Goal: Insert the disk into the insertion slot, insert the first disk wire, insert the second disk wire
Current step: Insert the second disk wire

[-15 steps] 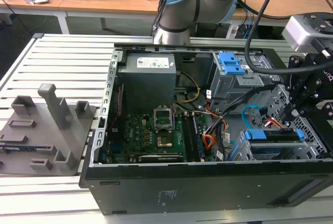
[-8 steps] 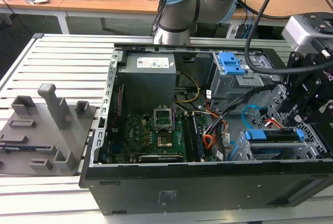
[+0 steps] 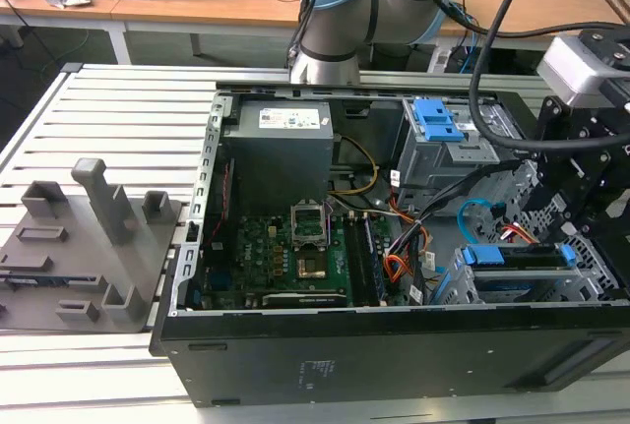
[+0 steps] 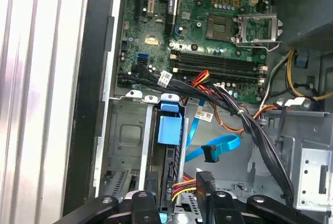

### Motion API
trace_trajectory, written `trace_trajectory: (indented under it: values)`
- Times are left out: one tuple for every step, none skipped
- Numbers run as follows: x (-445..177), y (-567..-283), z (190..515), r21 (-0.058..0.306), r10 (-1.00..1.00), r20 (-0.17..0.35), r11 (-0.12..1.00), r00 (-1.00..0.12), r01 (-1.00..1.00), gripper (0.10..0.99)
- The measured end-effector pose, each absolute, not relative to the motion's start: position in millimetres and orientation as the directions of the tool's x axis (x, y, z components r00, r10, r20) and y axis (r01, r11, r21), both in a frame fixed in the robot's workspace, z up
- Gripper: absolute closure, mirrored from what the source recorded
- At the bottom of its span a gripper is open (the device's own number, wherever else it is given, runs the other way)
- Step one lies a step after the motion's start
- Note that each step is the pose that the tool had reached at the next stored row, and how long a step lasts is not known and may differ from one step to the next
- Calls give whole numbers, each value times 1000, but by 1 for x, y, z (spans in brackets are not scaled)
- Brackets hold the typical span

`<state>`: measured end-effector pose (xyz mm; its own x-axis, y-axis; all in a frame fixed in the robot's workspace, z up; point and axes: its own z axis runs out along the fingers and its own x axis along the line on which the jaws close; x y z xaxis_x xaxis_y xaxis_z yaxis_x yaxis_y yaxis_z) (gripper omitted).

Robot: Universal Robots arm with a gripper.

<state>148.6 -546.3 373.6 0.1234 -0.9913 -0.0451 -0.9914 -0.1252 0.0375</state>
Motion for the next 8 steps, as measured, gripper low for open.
trace_trajectory:
  values:
    - [149, -546, 374, 37, -987, -45, -155, 153, -987, 663]
    - [149, -546, 374, 38, -987, -45, -158, 156, -987, 663]
    - [149, -546, 374, 37, -987, -45, -158, 156, -987, 663]
    - [149, -546, 374, 37, -987, -45, -158, 156, -987, 663]
    - [149, -545, 374, 37, -987, -45, -158, 156, -987, 663]
    - [149, -542, 374, 37, -987, -45, -158, 156, -987, 663]
    - [149, -535, 374, 38, -987, -45, -158, 156, -987, 663]
    - [149, -529, 374, 37, -987, -45, -158, 156, -987, 663]
